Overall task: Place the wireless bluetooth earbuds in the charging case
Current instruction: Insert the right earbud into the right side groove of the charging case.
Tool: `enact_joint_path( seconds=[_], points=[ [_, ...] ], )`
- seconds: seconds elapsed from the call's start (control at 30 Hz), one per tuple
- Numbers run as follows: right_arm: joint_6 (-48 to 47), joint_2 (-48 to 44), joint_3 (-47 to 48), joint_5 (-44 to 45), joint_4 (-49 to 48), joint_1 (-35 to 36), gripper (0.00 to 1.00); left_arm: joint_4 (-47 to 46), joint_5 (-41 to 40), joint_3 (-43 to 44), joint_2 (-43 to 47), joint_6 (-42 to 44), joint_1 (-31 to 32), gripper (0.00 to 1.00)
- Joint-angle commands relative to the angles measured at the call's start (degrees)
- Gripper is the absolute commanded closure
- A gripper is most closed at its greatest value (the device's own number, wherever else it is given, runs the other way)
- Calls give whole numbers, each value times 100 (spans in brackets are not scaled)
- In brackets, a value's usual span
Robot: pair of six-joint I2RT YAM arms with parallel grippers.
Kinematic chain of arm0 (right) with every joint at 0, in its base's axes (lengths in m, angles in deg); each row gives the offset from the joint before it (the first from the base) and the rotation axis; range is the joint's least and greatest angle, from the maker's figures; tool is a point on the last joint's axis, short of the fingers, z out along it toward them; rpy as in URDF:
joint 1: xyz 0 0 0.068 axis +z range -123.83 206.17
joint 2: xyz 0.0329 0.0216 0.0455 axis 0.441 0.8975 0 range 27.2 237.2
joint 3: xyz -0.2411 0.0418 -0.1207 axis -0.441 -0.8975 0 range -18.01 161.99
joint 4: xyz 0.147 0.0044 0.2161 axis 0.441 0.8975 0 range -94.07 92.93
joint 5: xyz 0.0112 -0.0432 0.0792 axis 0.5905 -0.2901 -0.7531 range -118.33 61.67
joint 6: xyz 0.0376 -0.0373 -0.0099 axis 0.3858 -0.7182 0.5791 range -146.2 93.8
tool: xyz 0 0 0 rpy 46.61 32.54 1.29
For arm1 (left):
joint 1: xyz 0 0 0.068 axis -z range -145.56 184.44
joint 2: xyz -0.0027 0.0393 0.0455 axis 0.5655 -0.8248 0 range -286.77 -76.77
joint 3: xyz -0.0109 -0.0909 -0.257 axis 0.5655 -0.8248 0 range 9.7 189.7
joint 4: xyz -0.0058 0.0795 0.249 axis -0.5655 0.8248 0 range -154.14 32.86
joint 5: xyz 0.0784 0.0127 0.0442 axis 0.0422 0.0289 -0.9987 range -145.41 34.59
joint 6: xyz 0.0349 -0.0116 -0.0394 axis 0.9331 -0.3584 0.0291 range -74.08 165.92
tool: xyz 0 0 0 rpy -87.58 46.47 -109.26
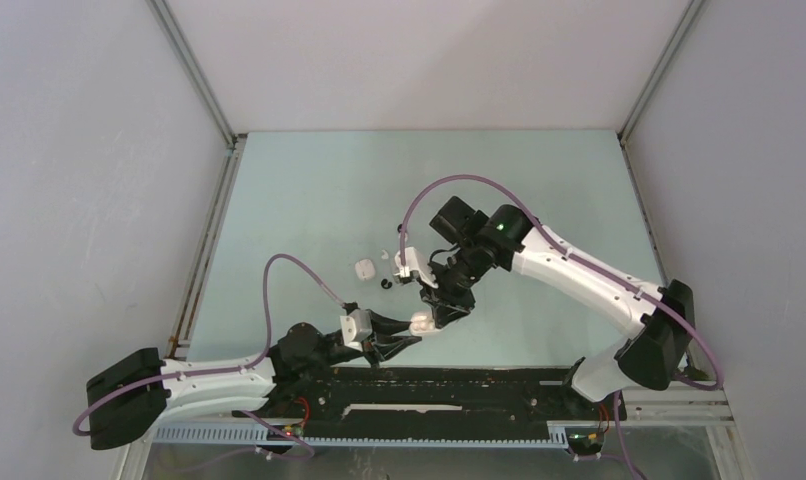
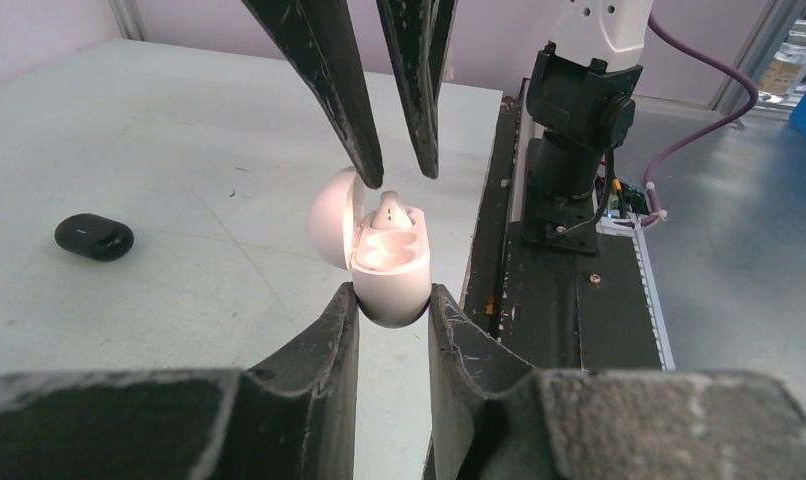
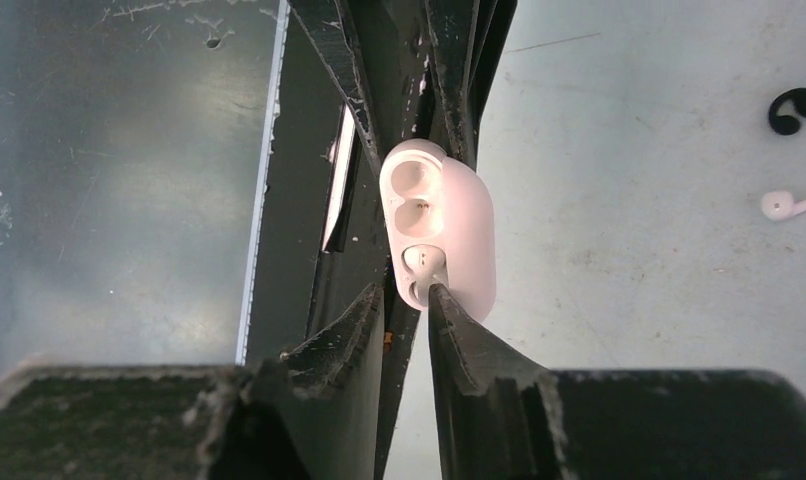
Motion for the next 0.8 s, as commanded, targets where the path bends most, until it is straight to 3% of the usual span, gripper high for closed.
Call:
enact_joint_path(
  seconds=[0.0,0.17,0.37,0.5,0.77],
  points=[
    [-15,-369,427,80,205,14,74,-272,8,-359,-6,-21,25,100],
    [-87,-652,522,2,336,-214,74,-243,-18,-354,9,-12,24,100],
    [239,-709,-22,45,-367,-544,68,-340,73,-358,-30,-45,24,100],
    [244,-529,-85,-190,-411,-541,61,-422,97,-373,-40,-82,24,100],
    [257,-246,-78,-221,-478,-468,59,-466,117,-402,12,-134,24,100]
  ],
)
